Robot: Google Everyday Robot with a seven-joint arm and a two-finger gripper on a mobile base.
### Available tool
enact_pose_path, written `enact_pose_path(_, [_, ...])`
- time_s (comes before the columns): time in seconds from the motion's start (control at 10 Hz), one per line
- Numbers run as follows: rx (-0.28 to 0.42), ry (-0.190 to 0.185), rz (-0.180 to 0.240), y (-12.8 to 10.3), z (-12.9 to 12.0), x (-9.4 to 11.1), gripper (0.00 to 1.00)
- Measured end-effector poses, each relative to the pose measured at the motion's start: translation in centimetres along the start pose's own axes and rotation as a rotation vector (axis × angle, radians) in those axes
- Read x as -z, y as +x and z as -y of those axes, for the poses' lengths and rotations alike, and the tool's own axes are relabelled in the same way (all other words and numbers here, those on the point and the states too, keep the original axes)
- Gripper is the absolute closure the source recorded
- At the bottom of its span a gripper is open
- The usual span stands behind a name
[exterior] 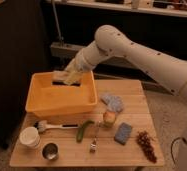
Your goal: Place eraser in tray
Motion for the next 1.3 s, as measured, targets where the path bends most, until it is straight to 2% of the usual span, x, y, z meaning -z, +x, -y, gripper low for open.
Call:
enact_pose_path(0.2, [0.033,-0.012,0.047,-1.6,1.5,-4.7,1.00])
enact_pose_path(0.3, [0.050,-0.026,0.062,-1.5,2.1,-7.7,1.00])
enact_pose_path(0.5, [0.070,-0.057,0.064,0.3,2.2,-12.0,0.98])
enact_pose_path(0.6, [0.078,-0.083,0.053,2.3,2.1,-14.8,0.87])
enact_pose_path(0.8, [0.083,-0.111,0.037,4.7,1.9,-18.1,0.71])
enact_pose_path(1.0, [0.091,-0.134,0.013,7.1,1.9,-21.5,0.48])
enact_pose_path(1.1, [0.096,-0.136,0.005,7.6,1.9,-22.3,0.40])
enact_pose_path(1.3, [0.112,-0.139,-0.019,7.9,2.1,-22.7,0.34])
